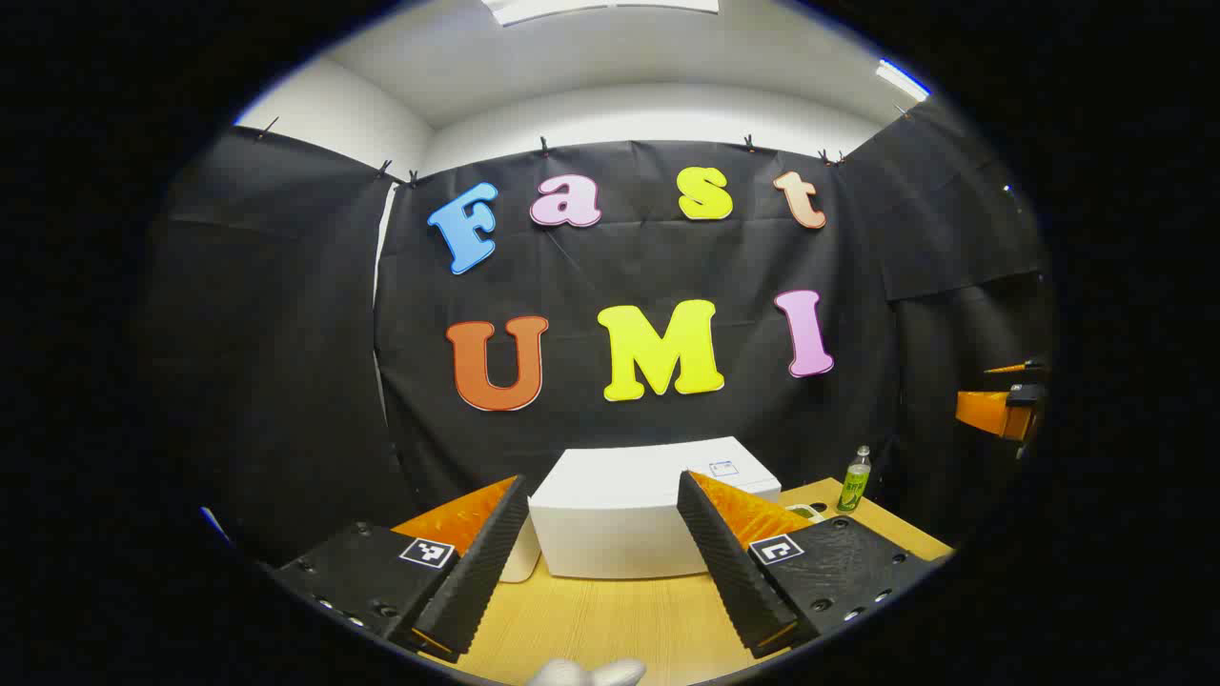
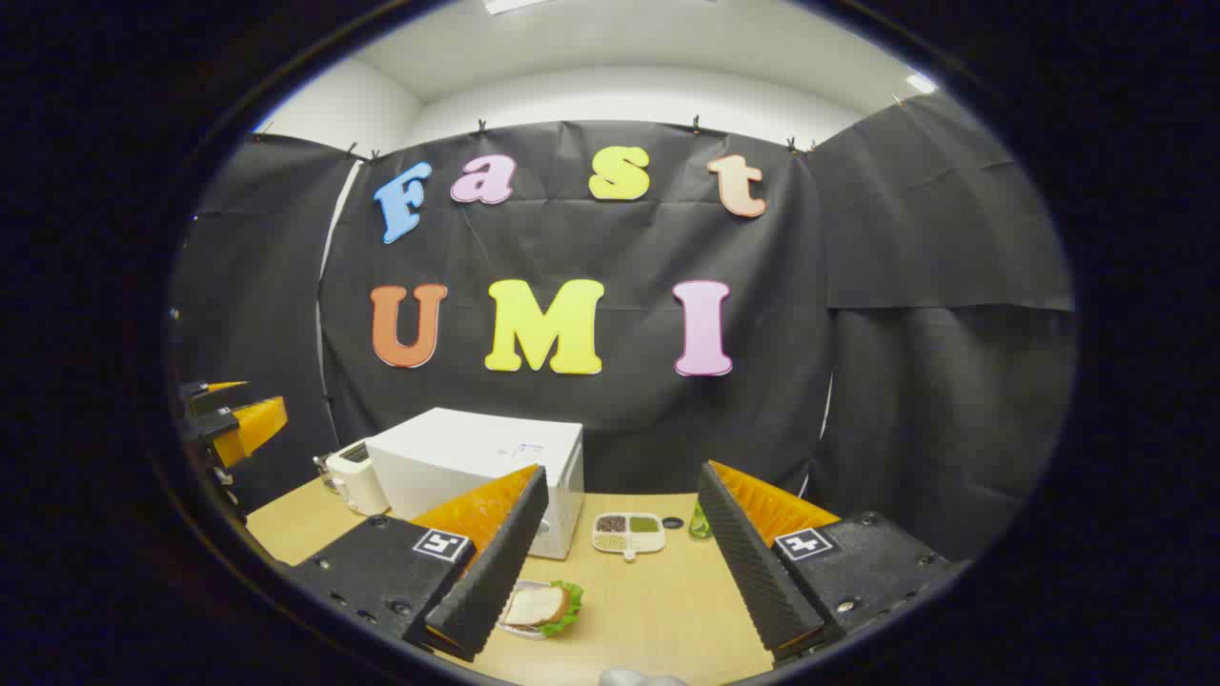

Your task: Open the microwave oven with the left hand, put the food in, and close the microwave oven.

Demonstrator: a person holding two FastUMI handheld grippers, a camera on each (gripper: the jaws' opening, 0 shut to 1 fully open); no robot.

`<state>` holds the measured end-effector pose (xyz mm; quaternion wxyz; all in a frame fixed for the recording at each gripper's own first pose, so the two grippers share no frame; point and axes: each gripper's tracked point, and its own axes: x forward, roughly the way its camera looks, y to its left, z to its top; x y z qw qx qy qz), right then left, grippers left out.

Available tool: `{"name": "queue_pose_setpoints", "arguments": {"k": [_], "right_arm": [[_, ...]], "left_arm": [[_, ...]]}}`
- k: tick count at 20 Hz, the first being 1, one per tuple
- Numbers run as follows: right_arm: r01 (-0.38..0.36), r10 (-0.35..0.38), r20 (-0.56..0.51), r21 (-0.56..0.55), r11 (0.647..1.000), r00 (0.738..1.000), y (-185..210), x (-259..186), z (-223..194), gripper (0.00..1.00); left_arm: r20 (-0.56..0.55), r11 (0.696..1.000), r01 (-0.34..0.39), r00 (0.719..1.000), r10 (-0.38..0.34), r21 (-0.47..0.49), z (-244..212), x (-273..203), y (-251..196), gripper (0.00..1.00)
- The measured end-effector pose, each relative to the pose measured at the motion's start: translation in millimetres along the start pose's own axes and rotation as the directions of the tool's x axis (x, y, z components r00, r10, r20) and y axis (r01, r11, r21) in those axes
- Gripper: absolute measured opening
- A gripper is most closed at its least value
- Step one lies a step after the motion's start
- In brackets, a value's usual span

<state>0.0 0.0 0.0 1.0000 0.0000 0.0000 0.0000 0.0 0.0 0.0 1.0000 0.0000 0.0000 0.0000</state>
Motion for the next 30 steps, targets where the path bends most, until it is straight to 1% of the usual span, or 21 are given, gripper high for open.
{"name": "queue_pose_setpoints", "arguments": {"k": [1,2,3,4,5,6,7,8,9,10,11,12,15,16,21,22,24,26,27,28,30], "right_arm": [[-0.002,0.002,-0.005,-0.002,1.000,1.000,1.0,0.2,-1.0,0.93],[-0.004,0.004,-0.004,-0.001,1.000,1.000,2.3,1.3,-1.5,1.00],[-0.006,0.005,-0.007,-0.004,1.000,1.000,3.1,1.4,-1.2,0.93],[-0.005,0.005,-0.009,-0.005,1.000,1.000,2.5,1.5,-2.5,1.00],[-0.006,0.006,-0.008,-0.003,1.000,1.000,2.4,1.3,-1.8,1.00],[-0.007,0.007,-0.006,-0.002,1.000,1.000,2.5,1.4,-0.9,0.93],[-0.006,0.006,-0.003,-0.003,1.000,1.000,2.1,1.5,0.5,1.00],[-0.006,0.006,0.000,-0.005,1.000,1.000,0.6,1.2,0.8,1.00],[-0.005,0.005,0.001,-0.007,1.000,1.000,-0.1,1.1,1.8,0.93],[-0.005,0.005,0.003,-0.009,1.000,1.000,-1.0,1.3,1.9,1.00],[-0.003,0.003,0.004,-0.011,1.000,1.000,-2.2,0.6,2.8,1.00],[-0.003,0.003,0.008,-0.010,1.000,1.000,-2.5,1.1,4.1,0.93],[-0.013,0.013,0.014,-0.010,1.000,1.000,-2.6,-1.0,6.4,0.93],[-0.017,0.017,0.021,-0.008,1.000,1.000,-2.5,-1.6,9.7,1.00],[-0.012,0.013,0.029,-0.020,1.000,0.999,-11.6,-3.5,17.3,1.00],[-0.010,0.011,0.028,-0.018,1.000,1.000,-13.7,-4.1,18.2,0.93],[-0.005,0.005,0.024,-0.012,1.000,1.000,-18.7,-5.1,20.7,1.00],[0.006,-0.006,0.014,-0.020,1.000,1.000,-25.3,-6.2,20.0,1.00],[0.014,-0.014,0.009,-0.031,0.999,1.000,-29.3,-6.0,19.3,0.92],[0.023,-0.022,0.005,-0.042,0.999,1.000,-32.4,-6.9,19.0,1.00],[0.042,-0.042,-0.010,-0.060,0.997,0.999,-39.6,-7.5,16.6,1.00]], "left_arm": [[-0.001,1.000,-0.002,1.000,0.002,0.001,-0.6,-0.8,0.6,0.96],[0.000,1.000,-0.002,1.000,0.002,0.001,-0.8,-1.5,0.4,0.96],[0.001,1.000,-0.003,1.000,0.003,0.000,0.8,-1.7,0.8,0.96],[0.000,1.000,-0.004,1.000,0.004,0.002,-0.4,-1.9,0.8,1.00],[-0.001,1.000,-0.006,1.000,0.006,0.003,-0.7,-1.7,1.0,1.00],[-0.002,1.000,-0.004,1.000,0.004,0.003,-1.6,-1.8,0.7,1.00],[-0.003,1.000,-0.005,1.000,0.005,0.003,-2.0,-1.5,0.5,0.96],[-0.002,1.000,-0.005,1.000,0.005,0.003,-1.4,-1.6,0.6,0.96],[-0.004,1.000,0.000,1.000,0.000,0.003,-2.0,-1.4,-1.0,0.96],[-0.003,1.000,0.002,1.000,-0.002,0.002,-2.6,-0.9,-1.9,1.00],[-0.006,1.000,0.004,1.000,-0.004,0.001,-3.3,-0.4,-2.7,0.96],[-0.006,1.000,0.006,1.000,-0.006,-0.001,-4.8,-0.1,-3.5,0.96],[-0.010,1.000,0.007,1.000,-0.007,0.003,-9.9,5.8,-8.4,0.96],[-0.017,1.000,0.013,1.000,-0.013,0.001,-13.7,8.0,-10.6,0.96],[0.001,0.998,0.058,0.998,-0.058,-0.013,-25.1,29.1,-40.7,0.96],[0.001,0.997,0.077,0.997,-0.077,-0.011,-32.2,35.3,-50.5,0.96],[-0.003,0.994,0.107,0.994,-0.107,-0.021,-50.3,49.6,-68.9,0.96],[-0.020,0.991,0.130,0.991,-0.131,-0.041,-73.1,66.1,-88.3,0.96],[-0.015,0.991,0.130,0.991,-0.130,-0.043,-82.3,75.1,-95.2,0.96],[-0.040,0.990,0.135,0.990,-0.137,-0.050,-96.7,84.6,-103.5,0.96],[-0.072,0.987,0.155,0.985,-0.158,-0.047,-126.0,99.6,-124.7,0.96]]}}
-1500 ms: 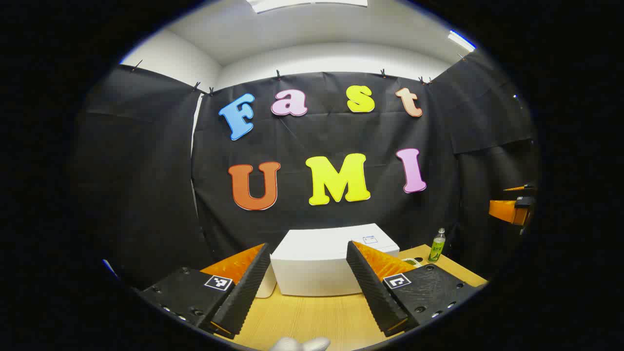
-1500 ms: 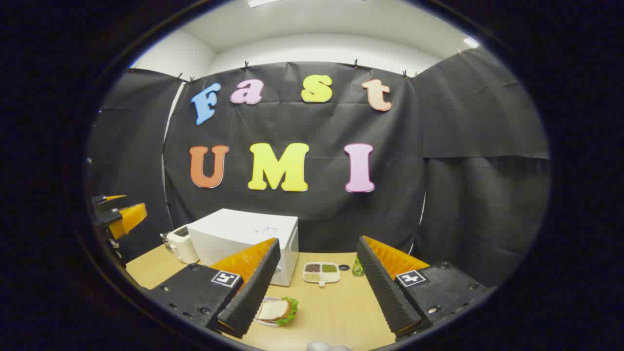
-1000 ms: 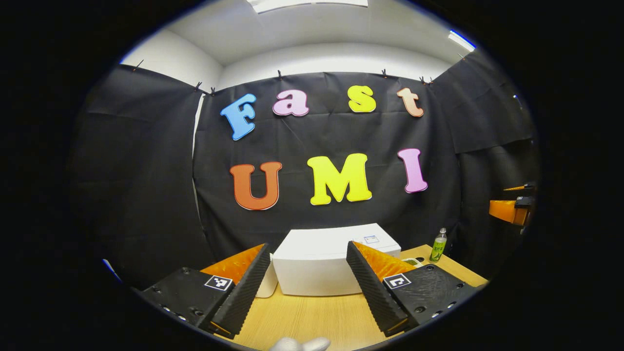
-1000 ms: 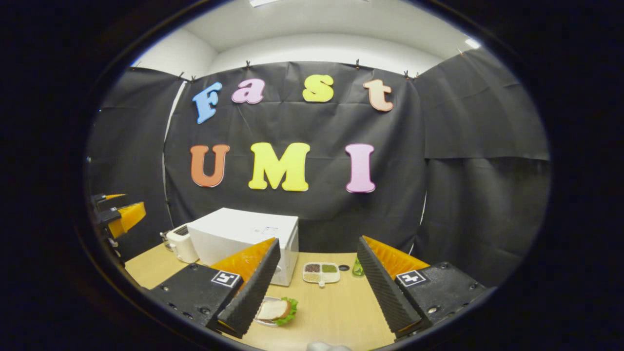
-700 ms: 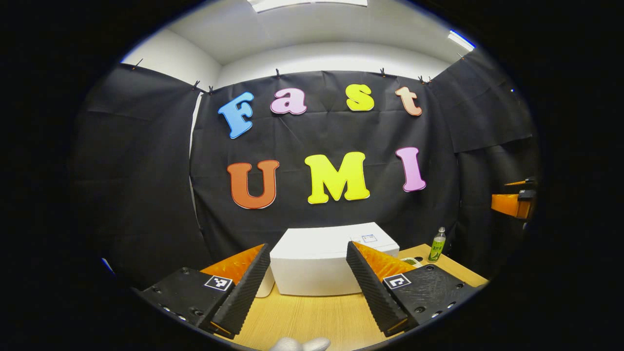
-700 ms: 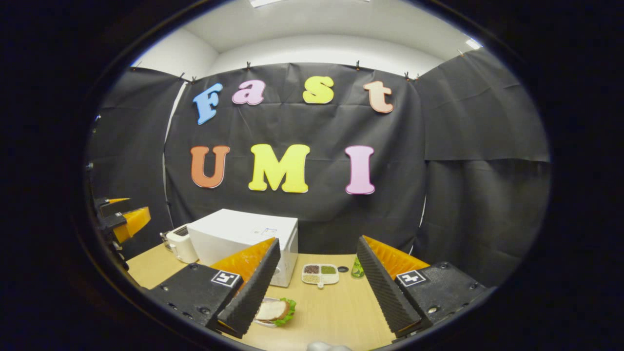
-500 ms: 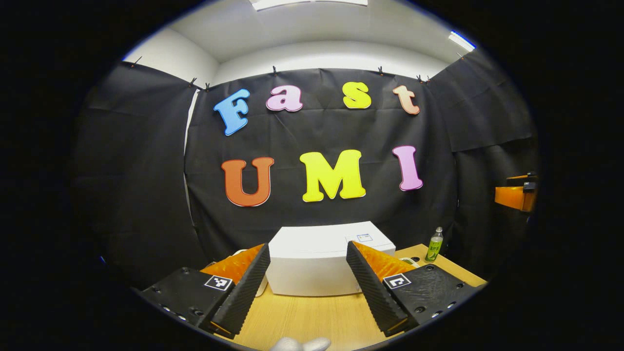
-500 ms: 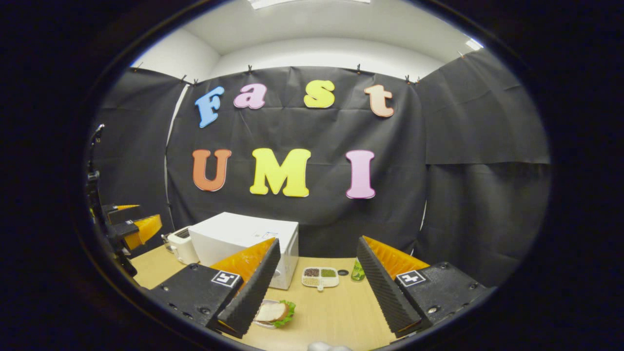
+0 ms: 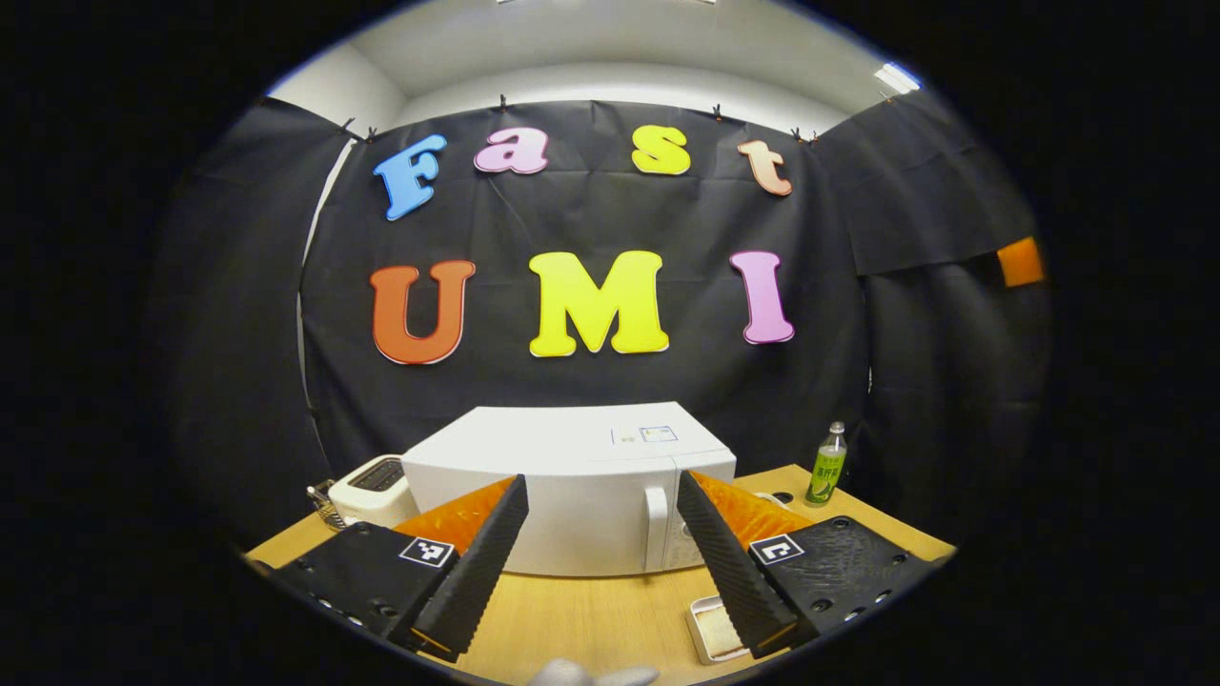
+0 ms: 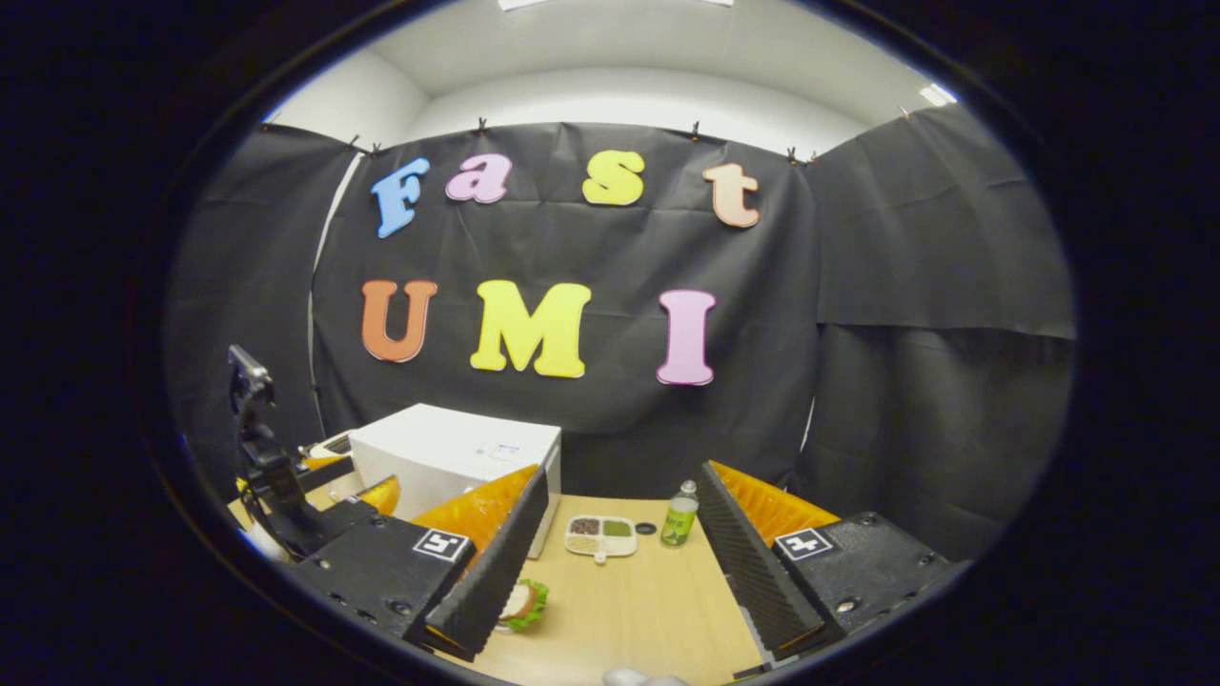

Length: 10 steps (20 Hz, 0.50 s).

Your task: Open the microwave oven with the left hand, put the food in, and close the microwave oven.

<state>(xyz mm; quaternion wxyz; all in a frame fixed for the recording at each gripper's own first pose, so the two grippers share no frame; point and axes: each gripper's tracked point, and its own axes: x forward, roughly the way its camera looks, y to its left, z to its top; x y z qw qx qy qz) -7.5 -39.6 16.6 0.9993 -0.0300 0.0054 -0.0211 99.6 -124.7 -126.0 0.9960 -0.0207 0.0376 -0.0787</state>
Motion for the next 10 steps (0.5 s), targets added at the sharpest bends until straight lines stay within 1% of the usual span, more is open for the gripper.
{"name": "queue_pose_setpoints", "arguments": {"k": [2,3,5,6,7,8,9,10], "right_arm": [[0.014,-0.014,-0.017,-0.002,1.000,1.000,-5.8,0.6,-2.1,1.00],[0.020,-0.020,-0.026,0.001,1.000,0.999,-8.8,1.4,-2.7,0.93],[0.031,-0.031,-0.030,0.004,1.000,0.999,-13.5,0.8,-2.5,0.93],[0.041,-0.041,-0.029,-0.003,0.999,0.999,-17.4,2.2,-2.3,1.00],[0.050,-0.051,-0.036,-0.015,0.999,0.998,-21.3,3.5,-3.3,0.93],[0.059,-0.060,-0.041,-0.028,0.998,0.997,-24.7,3.7,-6.4,1.00],[0.066,-0.068,-0.047,-0.041,0.997,0.997,-27.3,5.2,-6.2,0.93],[0.073,-0.076,-0.057,-0.051,0.996,0.996,-30.6,5.9,-8.4,1.00]], "left_arm": [[-0.026,1.000,0.015,1.000,-0.015,0.014,-21.9,22.1,-11.4,0.96],[-0.033,1.000,0.017,0.999,-0.016,0.017,-31.9,34.0,-15.0,0.96],[-0.055,1.000,0.027,0.998,-0.027,0.008,-52.2,59.6,-22.6,0.96],[-0.063,0.999,0.045,0.997,-0.046,-0.007,-62.1,71.4,-30.3,0.96],[-0.073,0.999,0.049,0.996,-0.050,-0.022,-72.9,83.7,-34.1,0.96],[-0.081,0.999,0.045,0.996,-0.047,-0.026,-80.4,93.6,-34.9,0.96],[-0.084,0.999,0.035,0.996,-0.037,-0.020,-87.9,103.6,-34.8,0.96],[-0.083,0.999,0.033,0.996,-0.034,-0.013,-94.2,113.2,-36.5,0.96]]}}
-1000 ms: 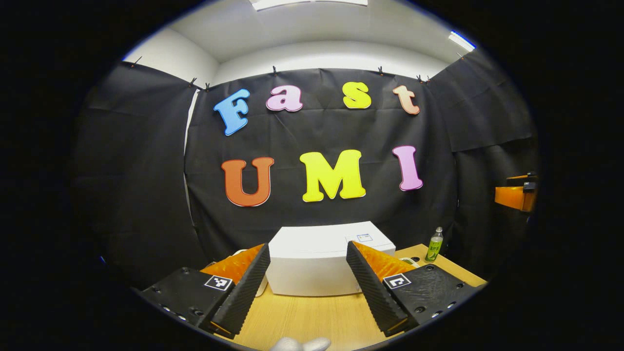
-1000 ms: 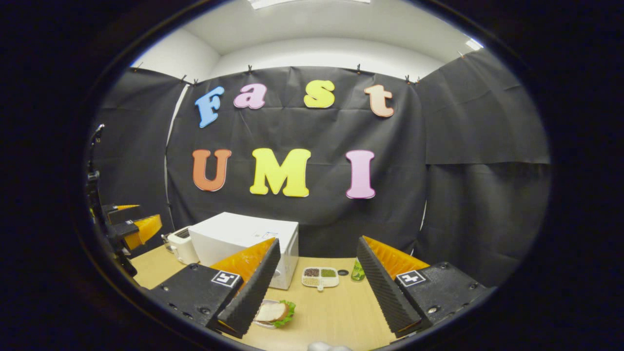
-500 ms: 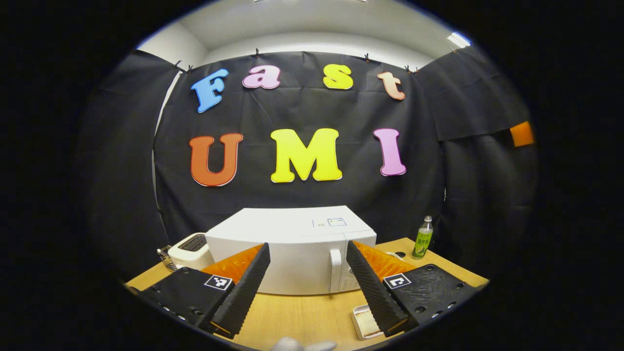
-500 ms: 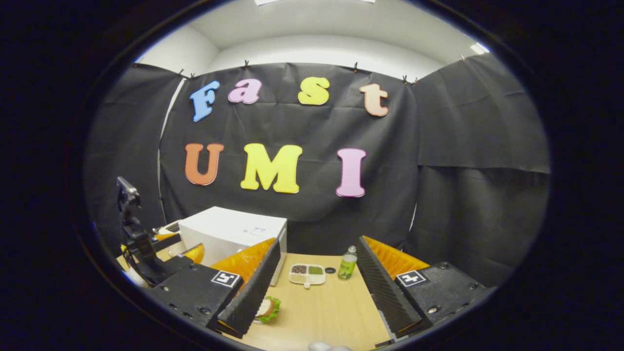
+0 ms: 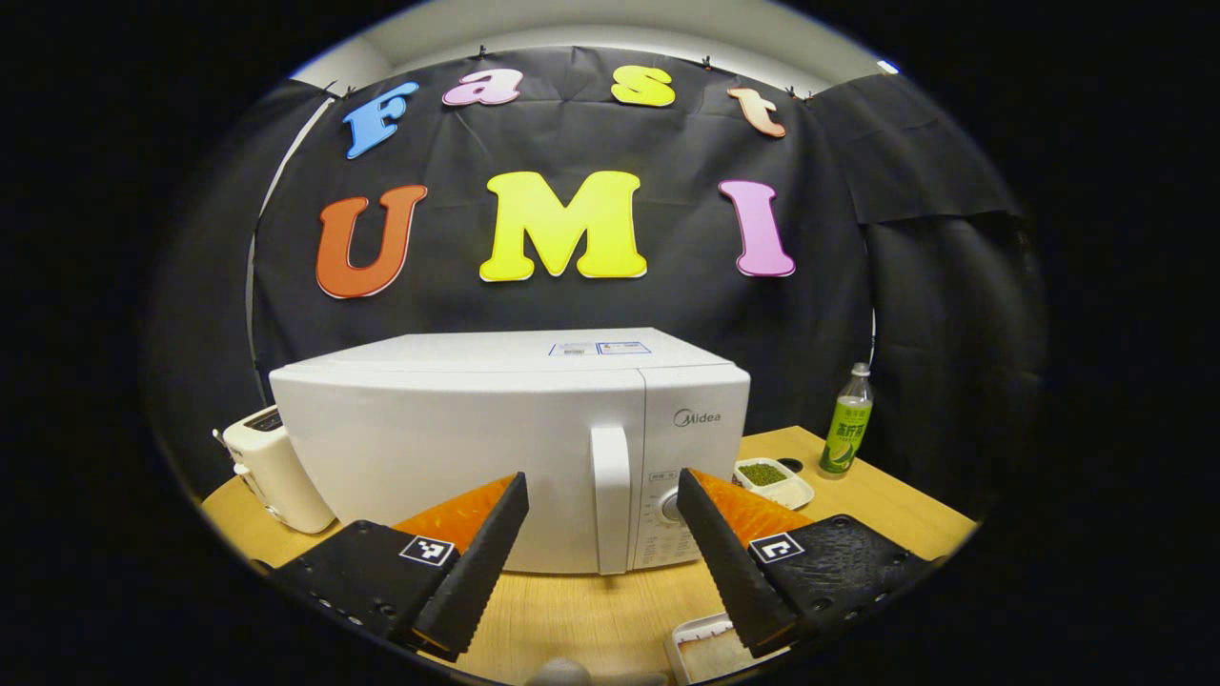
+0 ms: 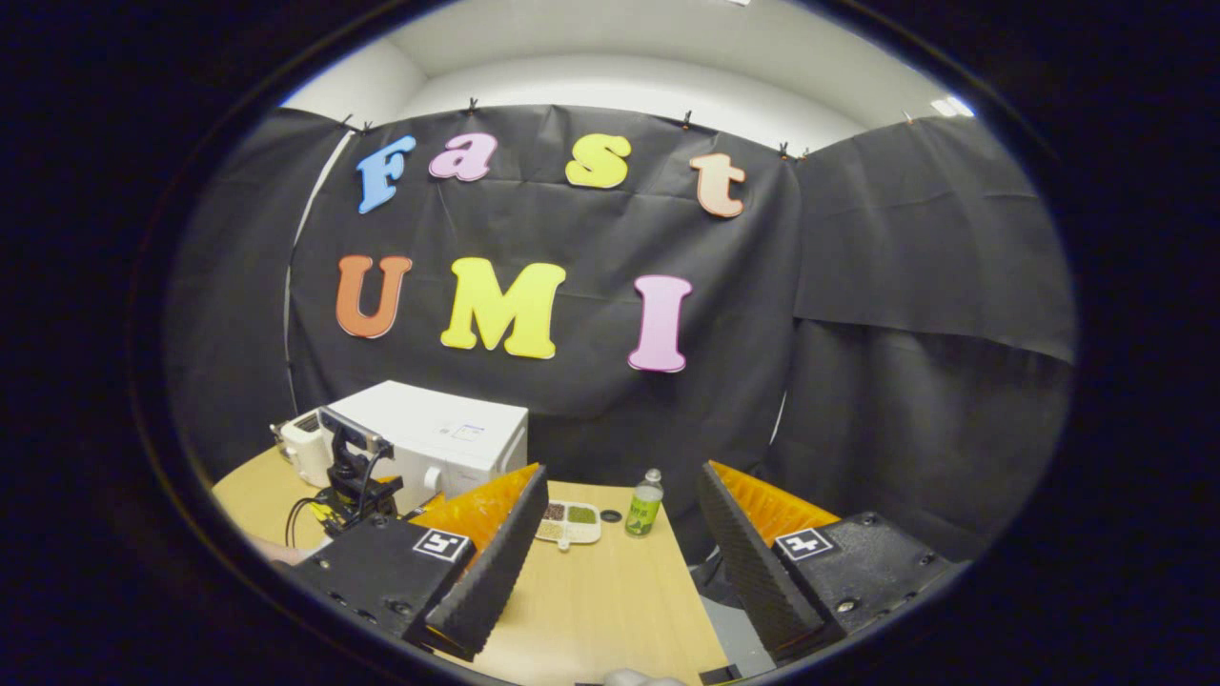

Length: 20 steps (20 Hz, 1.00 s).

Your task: Open the microwave oven with the left hand, put the food in, and close the microwave oven.

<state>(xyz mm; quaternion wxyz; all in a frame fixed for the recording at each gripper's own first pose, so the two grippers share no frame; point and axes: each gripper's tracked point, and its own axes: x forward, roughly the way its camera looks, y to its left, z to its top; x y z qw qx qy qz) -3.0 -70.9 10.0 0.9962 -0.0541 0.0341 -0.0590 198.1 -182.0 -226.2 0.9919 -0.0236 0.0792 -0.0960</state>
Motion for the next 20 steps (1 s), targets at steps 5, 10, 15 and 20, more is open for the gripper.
{"name": "queue_pose_setpoints", "arguments": {"k": [5,10,15,20], "right_arm": [[0.010,-0.011,-0.023,-0.044,0.999,1.000,-6.6,1.8,-2.8,0.96],[-0.001,0.000,-0.033,-0.028,1.000,0.999,-5.1,6.0,-6.7,0.97],[-0.011,0.010,-0.032,-0.047,0.999,0.999,-2.3,3.6,-4.3,1.00],[-0.029,0.028,-0.031,-0.054,0.998,0.999,4.1,3.2,-2.5,0.97]], "left_arm": [[-0.003,0.999,-0.040,0.999,0.040,0.014,-10.7,23.8,5.7,0.87],[-0.068,0.999,0.034,0.997,-0.036,-0.026,-21.4,28.7,-4.6,0.46],[-0.070,0.997,0.065,0.995,-0.067,-0.030,-21.3,28.7,-7.1,0.20],[-0.072,0.997,0.057,0.996,-0.060,-0.051,-21.3,25.3,-7.6,0.06]]}}
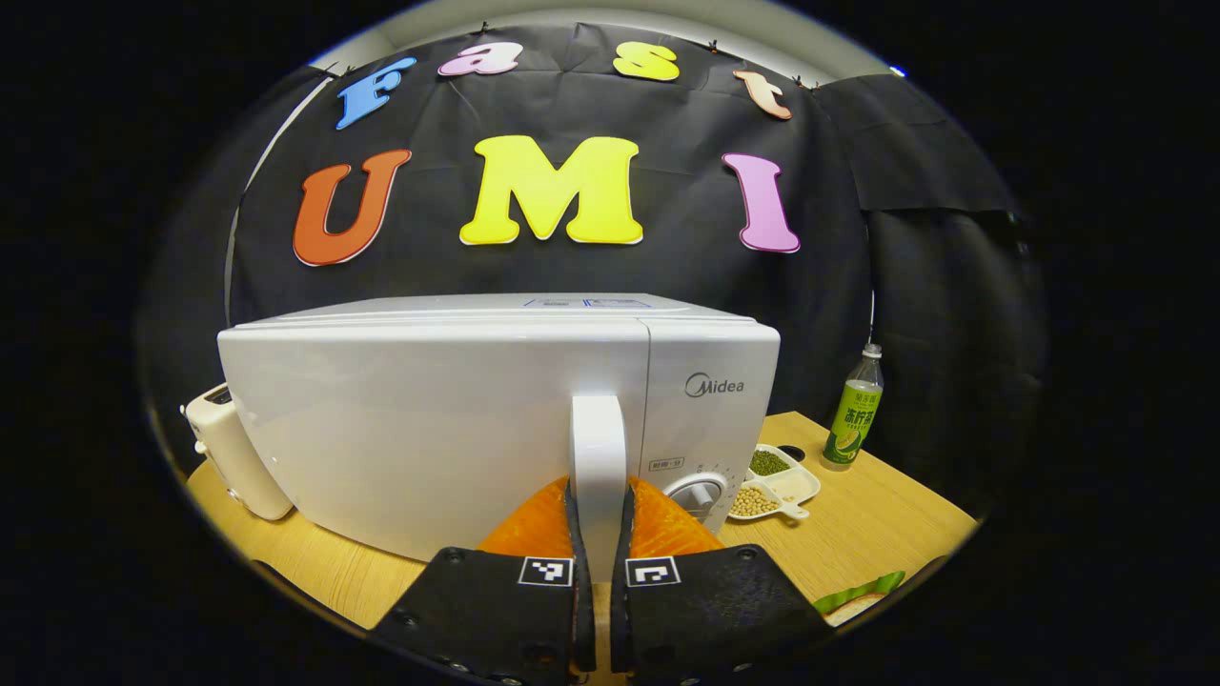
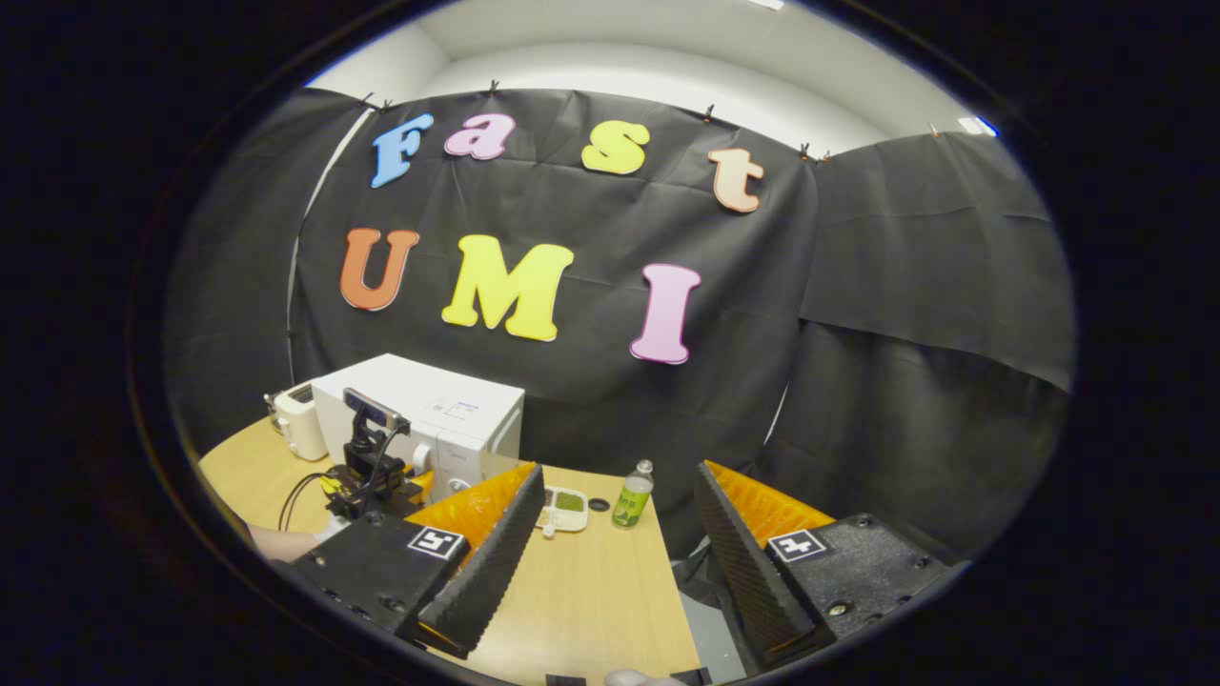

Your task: Open the microwave oven with the left hand, put the food in, and close the microwave oven.

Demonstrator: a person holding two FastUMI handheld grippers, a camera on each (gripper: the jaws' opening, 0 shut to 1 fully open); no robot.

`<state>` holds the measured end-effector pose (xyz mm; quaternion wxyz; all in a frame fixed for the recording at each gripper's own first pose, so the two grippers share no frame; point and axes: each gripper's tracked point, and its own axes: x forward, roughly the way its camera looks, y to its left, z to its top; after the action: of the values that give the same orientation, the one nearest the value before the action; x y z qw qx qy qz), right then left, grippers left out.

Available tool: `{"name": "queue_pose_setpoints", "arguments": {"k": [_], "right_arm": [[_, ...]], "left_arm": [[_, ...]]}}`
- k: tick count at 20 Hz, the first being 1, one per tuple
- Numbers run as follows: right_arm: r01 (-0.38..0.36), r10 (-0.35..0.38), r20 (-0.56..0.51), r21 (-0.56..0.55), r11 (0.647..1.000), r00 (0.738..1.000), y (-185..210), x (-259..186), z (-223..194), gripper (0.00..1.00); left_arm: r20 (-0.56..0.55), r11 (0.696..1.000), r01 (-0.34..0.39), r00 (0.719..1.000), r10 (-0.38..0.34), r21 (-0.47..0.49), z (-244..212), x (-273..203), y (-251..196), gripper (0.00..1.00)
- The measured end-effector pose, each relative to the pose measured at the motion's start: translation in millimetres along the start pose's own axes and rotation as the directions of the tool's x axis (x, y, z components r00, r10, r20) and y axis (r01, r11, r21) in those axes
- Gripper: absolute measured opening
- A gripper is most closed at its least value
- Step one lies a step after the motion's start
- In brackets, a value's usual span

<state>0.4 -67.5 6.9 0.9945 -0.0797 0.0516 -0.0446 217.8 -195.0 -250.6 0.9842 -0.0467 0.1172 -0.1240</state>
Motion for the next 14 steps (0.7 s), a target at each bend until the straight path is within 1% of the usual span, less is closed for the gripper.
{"name": "queue_pose_setpoints", "arguments": {"k": [1,2,3,4,7,8,10,11,12,13,14], "right_arm": [[-0.006,0.006,0.002,0.000,1.000,1.000,1.7,0.6,1.2,0.97],[-0.008,0.008,0.002,-0.001,1.000,1.000,1.1,1.3,0.2,1.00],[-0.010,0.010,0.001,-0.001,1.000,1.000,1.8,2.8,0.5,0.97],[-0.013,0.013,0.001,0.001,1.000,1.000,2.6,3.7,0.1,1.00],[-0.026,0.026,0.003,0.008,1.000,1.000,5.1,5.6,0.2,1.00],[-0.029,0.029,0.002,0.009,1.000,1.000,6.0,6.8,-1.5,0.97],[-0.036,0.036,0.002,0.012,0.999,0.999,6.4,8.4,-2.3,0.97],[-0.045,0.045,0.003,0.014,0.999,0.999,8.5,10.0,-2.2,0.97],[-0.054,0.054,0.003,0.014,0.998,0.999,11.6,11.1,-3.5,1.00],[-0.062,0.062,0.002,0.015,0.998,0.998,13.8,12.7,-4.6,0.96],[-0.072,0.072,0.003,0.018,0.997,0.997,16.8,13.3,-3.9,0.97]], "left_arm": [[-0.005,1.000,0.006,1.000,-0.006,-0.011,0.0,-0.7,-1.0,0.06],[-0.010,1.000,0.010,1.000,-0.010,-0.014,-0.4,-0.3,-1.6,0.06],[-0.012,1.000,0.012,1.000,-0.012,-0.011,-0.4,-0.5,-1.6,0.06],[-0.018,1.000,0.018,1.000,-0.018,-0.006,-0.4,-1.5,-1.5,0.06],[-0.026,0.999,0.039,0.999,-0.040,-0.015,-1.3,-4.7,-1.8,0.06],[-0.032,0.999,0.038,0.999,-0.039,-0.021,-4.7,-13.4,-2.6,0.06],[0.003,0.999,0.049,0.999,-0.049,0.015,-5.2,-34.4,-1.8,0.06],[0.002,0.998,0.052,0.999,-0.052,0.018,-8.5,-45.4,0.3,0.06],[-0.008,0.998,0.061,0.998,-0.061,0.015,-13.9,-58.0,2.7,0.05],[-0.016,0.997,0.072,0.997,-0.071,0.012,-15.9,-68.5,4.9,0.06],[-0.029,0.997,0.078,0.997,-0.078,0.007,-19.9,-79.0,6.9,0.06]]}}
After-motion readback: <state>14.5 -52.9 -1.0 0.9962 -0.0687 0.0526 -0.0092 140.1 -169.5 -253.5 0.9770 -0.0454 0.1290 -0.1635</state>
